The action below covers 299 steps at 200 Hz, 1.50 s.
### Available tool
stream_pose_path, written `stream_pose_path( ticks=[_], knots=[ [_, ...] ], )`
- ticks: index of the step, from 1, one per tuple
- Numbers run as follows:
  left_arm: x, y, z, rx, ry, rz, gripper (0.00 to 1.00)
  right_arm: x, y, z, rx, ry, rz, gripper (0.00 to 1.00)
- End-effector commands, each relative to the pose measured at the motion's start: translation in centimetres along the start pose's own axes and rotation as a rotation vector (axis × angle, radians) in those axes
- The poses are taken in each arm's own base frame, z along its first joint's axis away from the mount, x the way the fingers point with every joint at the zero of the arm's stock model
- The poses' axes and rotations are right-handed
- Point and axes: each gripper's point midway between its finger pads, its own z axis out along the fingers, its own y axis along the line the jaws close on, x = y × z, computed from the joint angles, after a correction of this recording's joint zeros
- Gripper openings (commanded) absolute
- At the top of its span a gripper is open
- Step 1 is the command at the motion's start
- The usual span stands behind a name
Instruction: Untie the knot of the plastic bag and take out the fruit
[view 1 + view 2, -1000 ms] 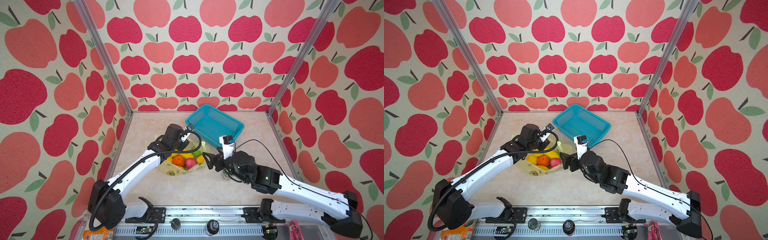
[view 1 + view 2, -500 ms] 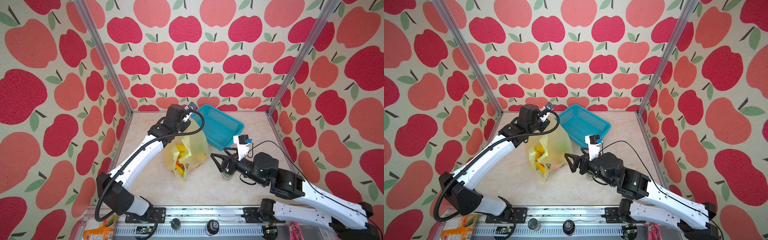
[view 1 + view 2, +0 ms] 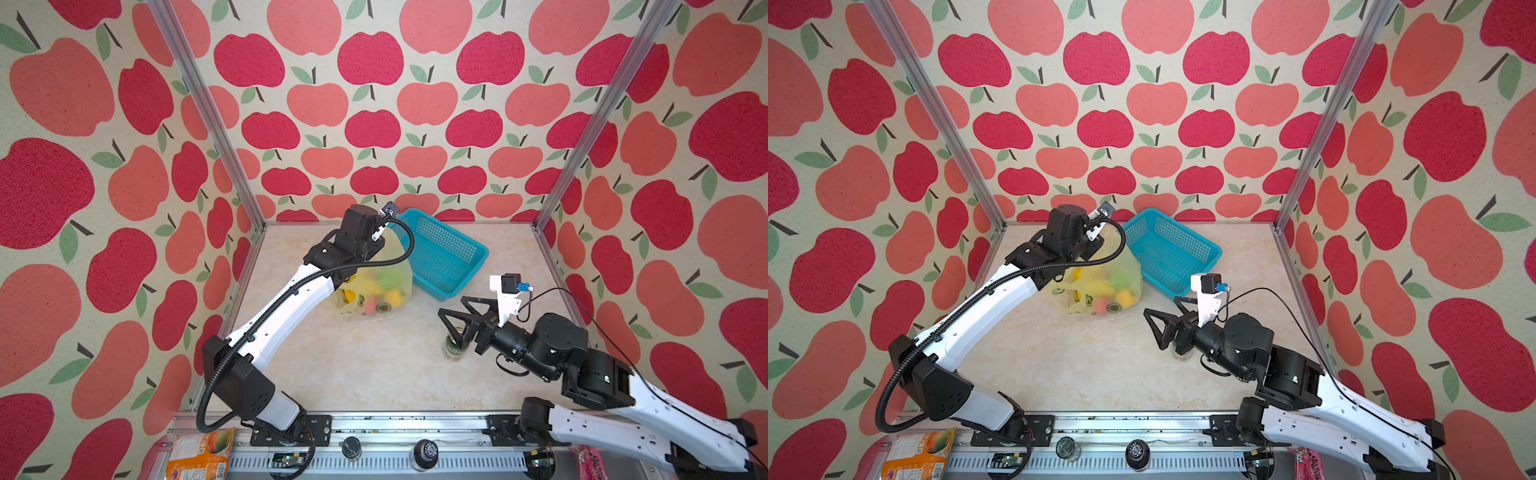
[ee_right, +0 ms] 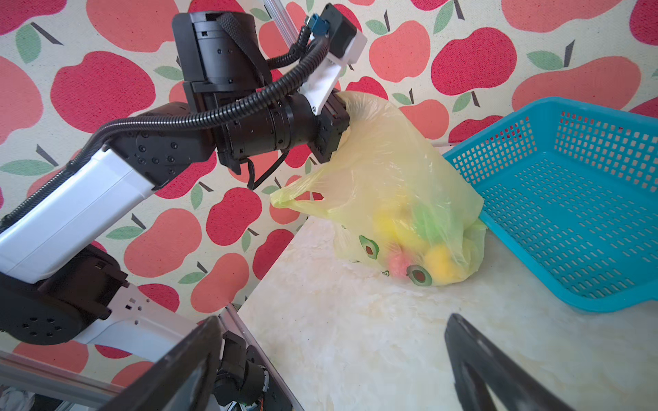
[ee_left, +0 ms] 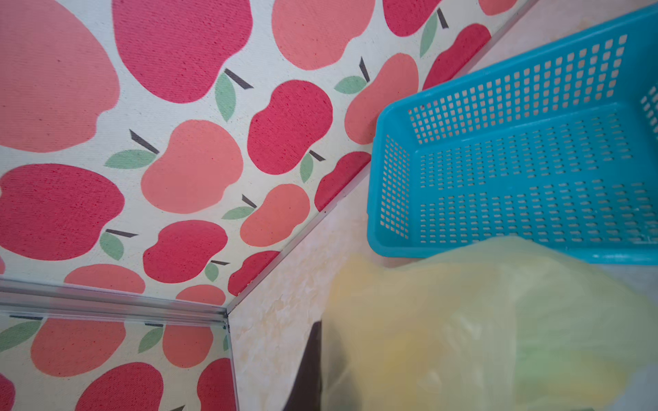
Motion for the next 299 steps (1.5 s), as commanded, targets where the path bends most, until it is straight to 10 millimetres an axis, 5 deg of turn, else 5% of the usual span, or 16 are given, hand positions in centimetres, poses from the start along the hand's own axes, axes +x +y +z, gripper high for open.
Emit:
stream_pose_path(
  ticks=[1, 16, 33, 104, 162, 188, 206, 238, 253, 299],
  knots=[
    [0.9, -1.3, -2.5, 0.051, -0.074, -0.121, 0.0, 0.7, -2.4, 1.5, 0.134, -0.007, -0.129, 0.99],
    [2.4, -3.1, -3.0, 0.1, -0.099, -0.166, 0.0, 2.3, -2.6, 3.0, 0.123, 0.016, -0.22, 0.99],
    [3.8, -3.8, -2.7, 0.099, -0.109, -0.222, 0.0, 4.4, -0.6, 5.0, -0.005, 0.05, -0.296, 0.99],
    [7.5, -0.7, 0.4, 0.226, 0.032, -0.676, 0.0, 12.5, 4.4, 17.7, -0.118, 0.199, -0.562, 0.99],
    [5.8, -2.2, 1.6, 0.357, -0.019, -0.722, 0.0, 13.6, 8.2, 24.1, -0.2, 0.13, -0.644, 0.99],
    [6.4, -2.2, 1.8, 0.35, 0.017, -0.714, 0.0, 12.0, 5.5, 26.5, 0.019, 0.062, -0.622, 0.99],
    [6.7, -1.4, 1.3, 0.301, 0.009, -0.707, 0.0, 10.9, 3.5, 26.6, 0.122, 0.019, -0.597, 0.9],
    [7.6, 0.3, 0.5, 0.211, -0.031, -0.731, 0.0, 9.6, 2.3, 23.3, 0.146, -0.099, -0.579, 0.22],
    [8.6, 1.6, 0.2, 0.137, -0.026, -0.753, 0.0, 9.1, 1.1, 21.3, 0.172, -0.122, -0.575, 0.0],
    [10.6, 4.0, -1.5, 0.002, -0.03, -0.871, 0.0, 7.9, -4.8, 17.0, 0.341, -0.084, -0.539, 0.0]
  ],
)
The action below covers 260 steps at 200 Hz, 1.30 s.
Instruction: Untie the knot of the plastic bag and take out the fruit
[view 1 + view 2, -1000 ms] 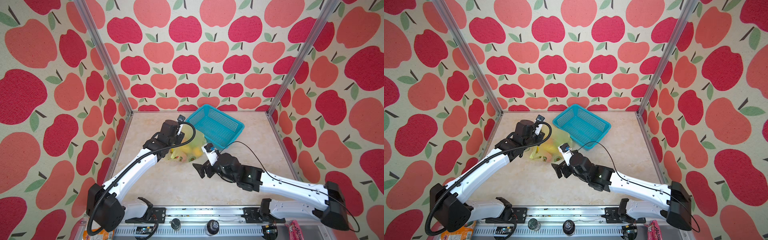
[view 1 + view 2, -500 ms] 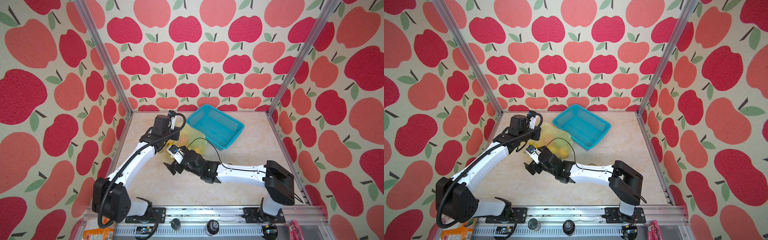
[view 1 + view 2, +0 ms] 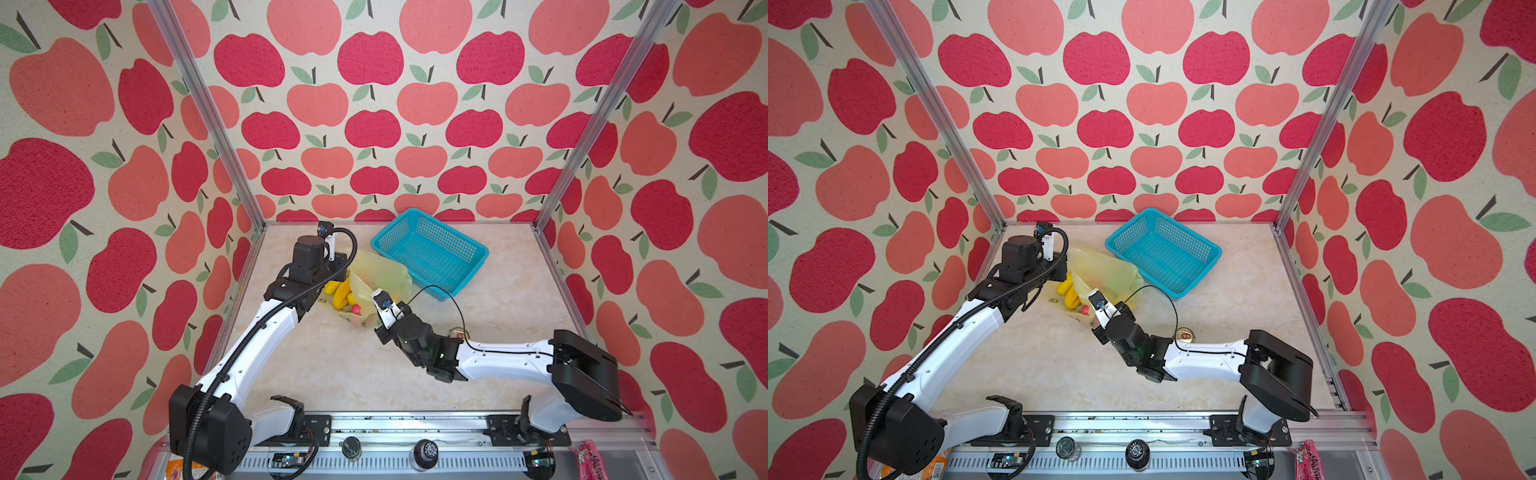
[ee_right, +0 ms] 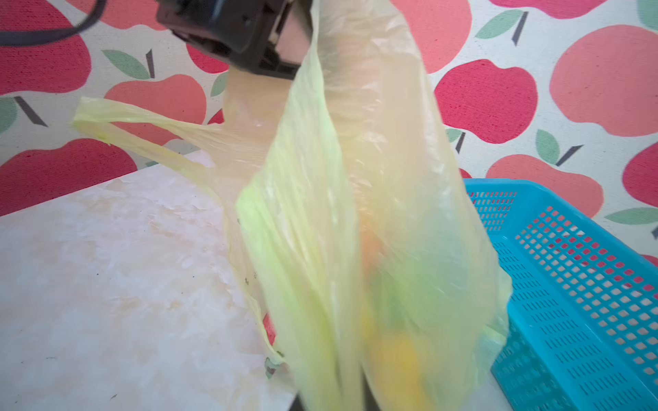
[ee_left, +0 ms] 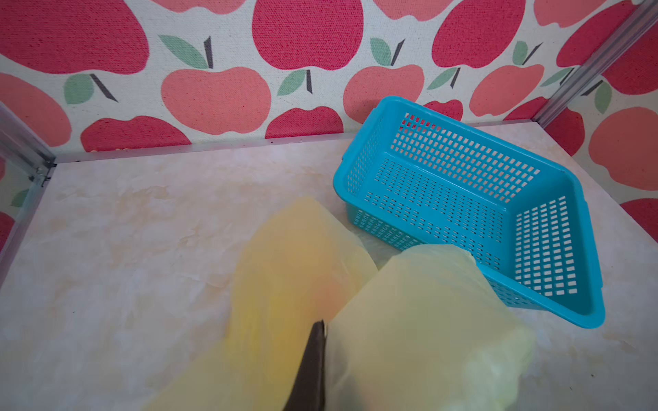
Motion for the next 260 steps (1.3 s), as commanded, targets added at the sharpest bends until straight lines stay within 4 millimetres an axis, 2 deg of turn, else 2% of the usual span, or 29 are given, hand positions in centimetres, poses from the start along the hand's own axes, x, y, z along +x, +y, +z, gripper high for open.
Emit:
stream_pose_path(
  ticks=[1, 8, 10, 13, 32, 47, 61, 72, 78, 97, 119, 144, 159, 186, 215, 232, 260],
  knots=[
    [-0.9, 1.9, -1.0, -0.082, -0.05, -0.093, 0.0, -0.9, -4.1, -0.9, 0.113, -0.004, 0.07, 0.0],
    [-1.0, 1.8, -1.3, -0.071, -0.039, -0.111, 0.0, -0.7, -4.1, -0.8, 0.096, 0.018, 0.087, 0.0],
    [-1.0, 1.8, -1.4, -0.069, -0.036, -0.116, 0.0, -0.5, -5.1, -0.5, 0.114, 0.029, 0.096, 0.0],
    [-0.9, 1.8, -1.5, -0.066, -0.031, -0.124, 0.0, -0.4, -5.6, -0.2, 0.119, 0.041, 0.101, 0.0],
    [-0.7, 2.4, -1.6, -0.063, -0.021, -0.162, 0.0, -0.7, -6.2, 1.4, 0.103, 0.09, 0.118, 0.0],
    [-0.3, 5.1, -2.1, -0.162, -0.016, -0.244, 0.0, -1.6, -5.8, 3.4, 0.086, 0.117, 0.085, 0.0],
    [0.1, 7.9, -3.5, -0.287, -0.034, -0.332, 0.0, -2.6, -4.9, 5.4, 0.071, 0.136, 0.038, 0.0],
    [0.3, 9.3, -4.6, -0.356, -0.057, -0.375, 0.0, -3.1, -4.3, 6.8, 0.065, 0.147, 0.005, 0.0],
    [-0.3, 9.5, -5.8, -0.364, -0.097, -0.383, 0.0, -3.4, -4.1, 7.4, 0.063, 0.147, -0.004, 0.0],
    [-0.8, 8.9, -6.9, -0.336, -0.135, -0.399, 0.0, -3.8, -3.9, 8.1, 0.071, 0.142, -0.013, 0.0],
    [-0.8, 7.8, -6.4, -0.288, -0.142, -0.394, 0.0, -3.2, -5.6, 7.0, 0.15, 0.134, -0.017, 0.0],
    [-0.3, 7.2, -4.5, -0.281, -0.068, -0.392, 0.0, -1.4, -10.3, 3.8, 0.378, 0.126, 0.016, 0.0],
    [0.8, 6.7, -2.1, -0.262, 0.018, -0.382, 0.0, 0.1, -12.6, 1.5, 0.499, 0.133, 0.067, 0.0],
    [1.8, 4.8, 0.8, -0.169, 0.138, -0.351, 0.0, 2.1, -13.6, -0.4, 0.534, 0.154, 0.12, 0.0],
    [2.0, 3.4, 1.7, -0.094, 0.18, -0.323, 0.0, 2.6, -13.9, -1.5, 0.535, 0.156, 0.149, 0.0],
    [1.6, 2.4, 1.4, -0.04, 0.17, -0.312, 0.0, 2.1, -13.5, -1.9, 0.509, 0.13, 0.156, 0.17],
    [0.8, 1.3, 0.4, 0.028, 0.116, -0.301, 0.0, -0.3, -11.2, -2.4, 0.401, 0.045, 0.119, 0.6]
  ],
)
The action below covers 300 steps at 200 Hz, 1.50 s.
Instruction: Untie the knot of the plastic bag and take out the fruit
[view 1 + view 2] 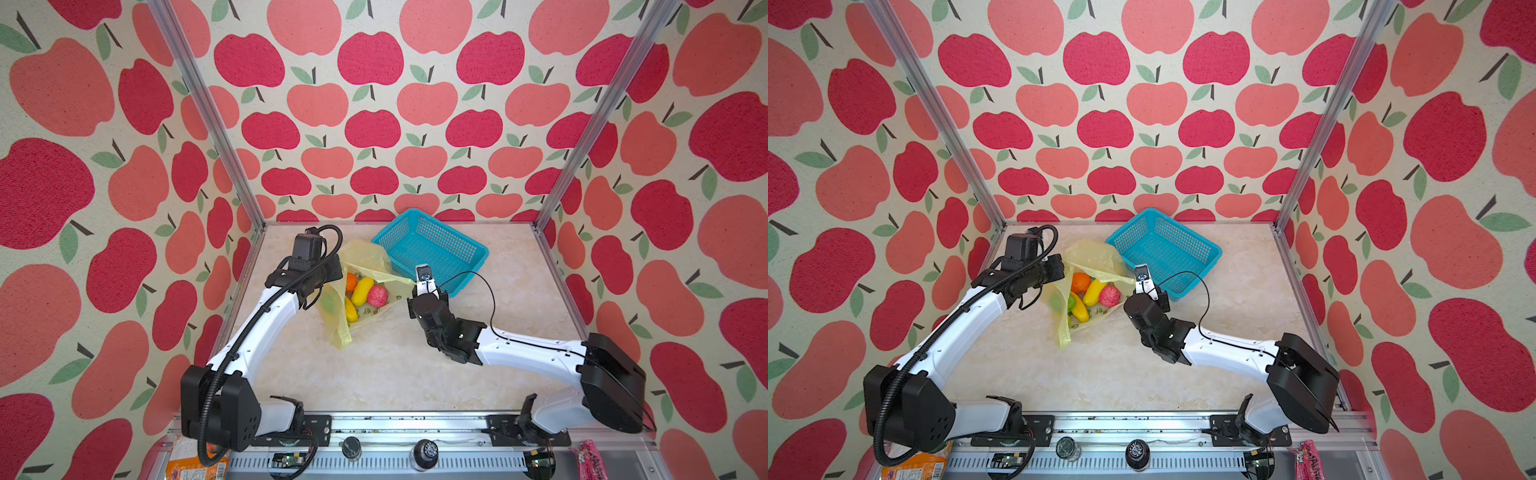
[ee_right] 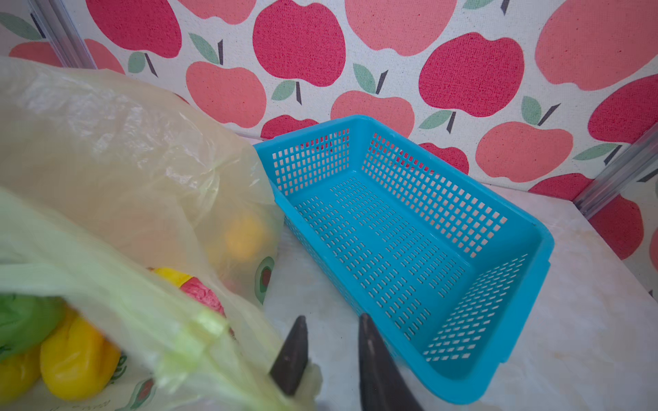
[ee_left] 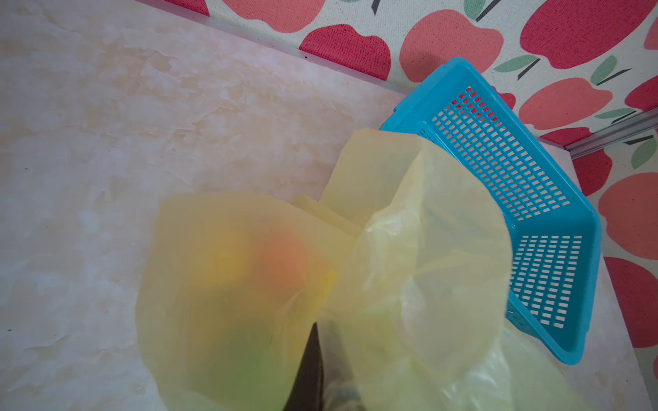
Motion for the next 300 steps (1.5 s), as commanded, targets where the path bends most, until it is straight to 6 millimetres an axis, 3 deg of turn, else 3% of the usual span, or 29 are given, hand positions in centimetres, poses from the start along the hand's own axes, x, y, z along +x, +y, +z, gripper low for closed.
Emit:
stream_pose_path(
  ticks=[1, 20, 40, 55, 101, 121, 141, 155, 173, 200, 210, 215, 238, 251, 259, 300],
  knots=[
    [-1.8, -1.2, -2.0, 0.067, -0.081, 0.021, 0.0, -2.3, 0.3, -1.8, -0.024, -0.092, 0.006, 0.61],
    [-1.8, -1.7, -2.9, 0.091, -0.098, 0.035, 0.0, -3.6, 2.0, -3.1, -0.099, -0.131, -0.044, 0.82],
    [-1.9, -2.4, -3.5, 0.125, -0.122, 0.054, 0.0, -4.5, 3.6, -3.6, -0.19, -0.125, -0.093, 0.95],
    [-2.0, -2.8, -4.0, 0.141, -0.131, 0.064, 0.0, -4.9, 4.4, -3.7, -0.228, -0.104, -0.125, 0.99],
    [-1.9, -3.3, -4.6, 0.16, -0.141, 0.077, 0.0, -5.0, 5.1, -2.4, -0.199, -0.05, -0.189, 0.99],
    [-1.7, -3.3, -4.5, 0.157, -0.14, 0.085, 0.0, -5.0, 4.7, -2.1, -0.167, -0.043, -0.204, 0.8],
    [-1.7, -3.0, -4.3, 0.14, -0.132, 0.085, 0.0, -5.2, 3.4, -2.2, -0.127, -0.044, -0.177, 0.37],
    [-1.6, -2.9, -4.1, 0.126, -0.117, 0.086, 0.0, -5.4, 1.4, -2.4, -0.054, -0.043, -0.144, 0.16],
    [-1.5, -2.8, -3.9, 0.125, -0.11, 0.084, 0.0, -5.2, -1.6, -2.8, 0.061, -0.035, -0.113, 0.05],
    [-1.5, -3.2, -3.9, 0.137, -0.106, 0.087, 0.0, -4.7, -4.1, -3.5, 0.136, -0.022, -0.094, 0.03],
    [-1.4, -3.3, -3.9, 0.144, -0.106, 0.089, 0.0, -4.5, -4.0, -3.7, 0.112, -0.019, -0.088, 0.08],
    [-1.4, -3.3, -3.8, 0.144, -0.107, 0.089, 0.0, -4.5, -3.7, -3.8, 0.079, -0.019, -0.087, 0.16],
    [-1.4, -3.5, -3.9, 0.146, -0.094, 0.091, 0.0, -4.8, -0.8, -5.1, -0.135, -0.07, -0.109, 0.74],
    [-1.2, -3.5, -3.7, 0.146, -0.09, 0.094, 0.0, -5.1, 0.7, -6.0, -0.251, -0.093, -0.135, 0.94],
    [-1.1, -3.5, -3.6, 0.149, -0.091, 0.095, 0.0, -5.3, 1.5, -6.6, -0.319, -0.103, -0.155, 0.99],
    [-1.0, -4.0, -3.7, 0.159, -0.082, 0.105, 0.0, -5.9, 5.1, -7.9, -0.509, -0.087, -0.287, 0.99]
  ],
)
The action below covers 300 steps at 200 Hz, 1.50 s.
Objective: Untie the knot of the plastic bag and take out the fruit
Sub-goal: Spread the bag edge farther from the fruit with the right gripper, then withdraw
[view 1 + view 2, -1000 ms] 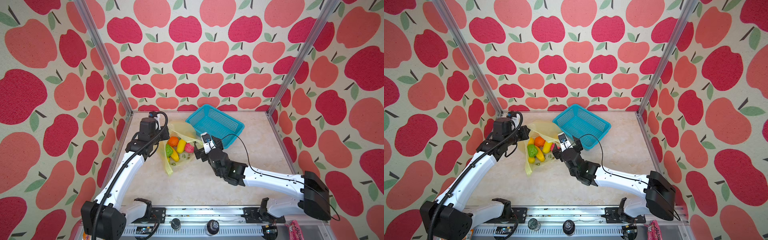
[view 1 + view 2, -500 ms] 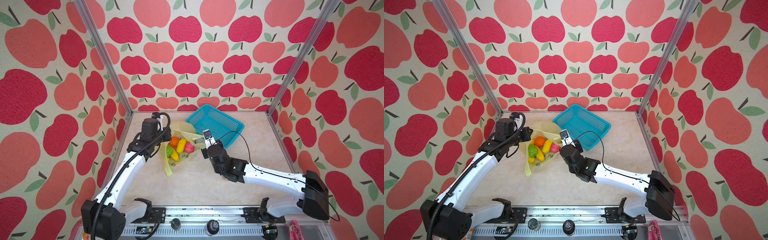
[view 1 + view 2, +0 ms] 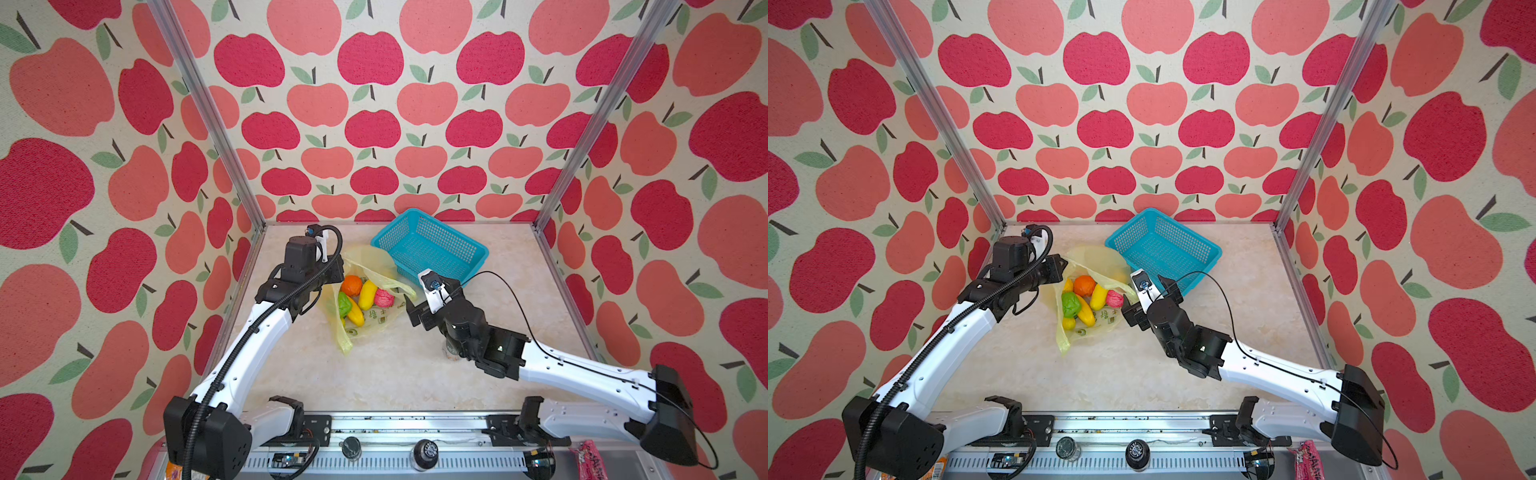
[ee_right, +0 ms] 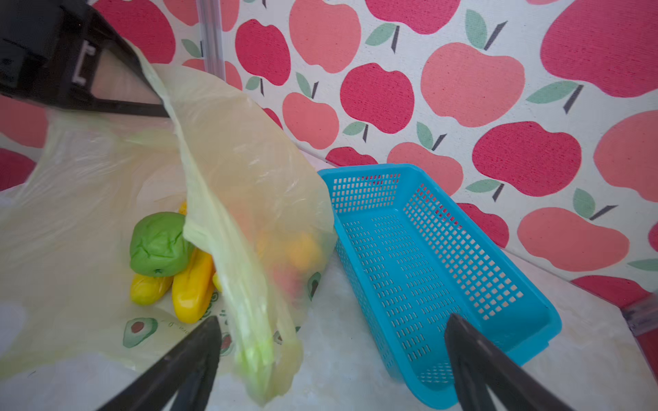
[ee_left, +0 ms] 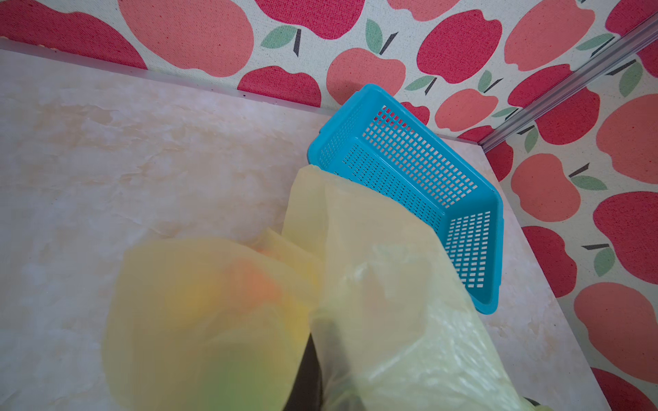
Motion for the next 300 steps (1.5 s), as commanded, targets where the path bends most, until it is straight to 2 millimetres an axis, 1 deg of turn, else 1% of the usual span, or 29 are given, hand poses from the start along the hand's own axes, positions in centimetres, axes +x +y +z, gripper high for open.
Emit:
stream_pose_path(
  ticks=[1, 20, 37, 49, 61, 73, 77, 83, 95, 107, 116, 127, 142, 161, 164, 174, 186, 199, 221, 237, 257, 268, 274, 283, 288, 293, 300],
  knots=[
    [-0.5, -0.2, -0.2, -0.009, -0.003, 0.015, 0.0, -2.2, 2.9, -0.2, -0.161, -0.023, -0.094, 0.99],
    [-0.5, -0.4, -0.2, -0.005, 0.001, 0.022, 0.0, -3.5, 2.9, 0.9, -0.127, -0.008, -0.162, 0.99],
    [-0.4, -0.6, -0.3, -0.006, 0.009, 0.026, 0.0, -4.2, 3.4, 2.6, -0.112, 0.023, -0.223, 0.99],
    [-0.2, -0.8, -0.2, -0.002, 0.007, 0.035, 0.0, -4.0, 3.6, 4.5, -0.078, 0.065, -0.254, 0.99],
    [-0.3, -0.9, -0.2, 0.001, 0.004, 0.04, 0.0, -3.7, 4.5, 6.1, -0.086, 0.11, -0.268, 0.99],
    [-0.4, -1.0, -0.3, -0.001, 0.007, 0.042, 0.0, -2.9, 5.2, 8.0, -0.076, 0.159, -0.281, 0.99],
    [-0.5, -1.0, -0.4, -0.002, 0.008, 0.044, 0.0, -2.4, 5.2, 8.6, -0.06, 0.18, -0.287, 0.99],
    [-0.5, -1.0, -0.4, -0.003, 0.007, 0.047, 0.0, -2.3, 4.9, 9.5, -0.028, 0.202, -0.289, 0.99],
    [-0.4, -1.1, -0.4, -0.004, 0.006, 0.054, 0.0, -1.7, 3.6, 10.8, 0.076, 0.251, -0.293, 0.99],
    [-0.4, -0.9, -0.4, -0.009, 0.002, 0.057, 0.0, -1.5, 2.1, 11.5, 0.161, 0.273, -0.287, 0.98],
    [-0.5, -0.9, -0.5, -0.013, 0.002, 0.059, 0.0, -1.5, 1.1, 11.5, 0.197, 0.271, -0.268, 0.93],
    [-0.6, -1.0, -0.6, -0.016, 0.003, 0.059, 0.0, -2.0, 0.2, 11.1, 0.22, 0.249, -0.237, 0.83],
    [-0.5, -1.1, -0.7, -0.011, 0.001, 0.066, 0.0, -3.0, -1.4, 9.9, 0.268, 0.198, -0.19, 0.6],
    [-0.6, -1.4, -1.0, -0.001, -0.007, 0.075, 0.0, -4.4, -3.7, 8.1, 0.348, 0.139, -0.146, 0.32],
    [-0.7, -1.5, -1.1, 0.001, -0.01, 0.077, 0.0, -4.6, -4.0, 7.9, 0.357, 0.13, -0.14, 0.27],
    [-0.7, -1.6, -1.3, 0.007, -0.011, 0.082, 0.0, -5.0, -4.9, 7.0, 0.386, 0.107, -0.12, 0.13],
    [-0.6, -1.8, -1.4, 0.013, -0.016, 0.086, 0.0, -5.4, -5.5, 6.0, 0.398, 0.081, -0.095, 0.04],
    [-0.6, -1.7, -1.5, 0.011, -0.024, 0.089, 0.0, -5.4, -5.8, 5.3, 0.397, 0.062, -0.069, 0.0],
    [-0.7, -1.6, -1.6, 0.004, -0.023, 0.088, 0.0, -5.0, -5.9, 4.7, 0.388, 0.049, -0.044, 0.0],
    [-0.5, -1.5, -1.5, -0.001, -0.023, 0.088, 0.11, -4.5, -5.9, 4.7, 0.391, 0.065, -0.043, 0.0],
    [-0.5, -1.4, -1.4, -0.004, -0.017, 0.089, 0.19, -3.9, -5.8, 4.9, 0.39, 0.084, -0.044, 0.0],
    [-0.5, -1.5, -1.4, -0.005, -0.015, 0.089, 0.25, -3.7, -5.8, 4.9, 0.389, 0.091, -0.04, 0.0],
    [-0.4, -1.4, -1.4, -0.009, -0.013, 0.09, 0.27, -3.6, -5.8, 4.9, 0.387, 0.096, -0.039, 0.01],
    [-0.3, -1.3, -1.4, -0.008, -0.016, 0.092, 0.27, -3.5, -5.8, 4.7, 0.385, 0.1, -0.036, 0.07],
    [-0.3, -1.3, -1.3, -0.008, -0.017, 0.095, 0.22, -3.4, -5.8, 4.7, 0.383, 0.105, -0.038, 0.13],
    [-0.3, -1.3, -1.3, -0.007, -0.018, 0.096, 0.16, -3.4, -5.7, 4.6, 0.378, 0.107, -0.038, 0.21],
    [-0.3, -1.4, -1.2, -0.001, -0.017, 0.098, 0.06, -3.3, -5.6, 4.4, 0.368, 0.112, -0.04, 0.38]
  ],
)
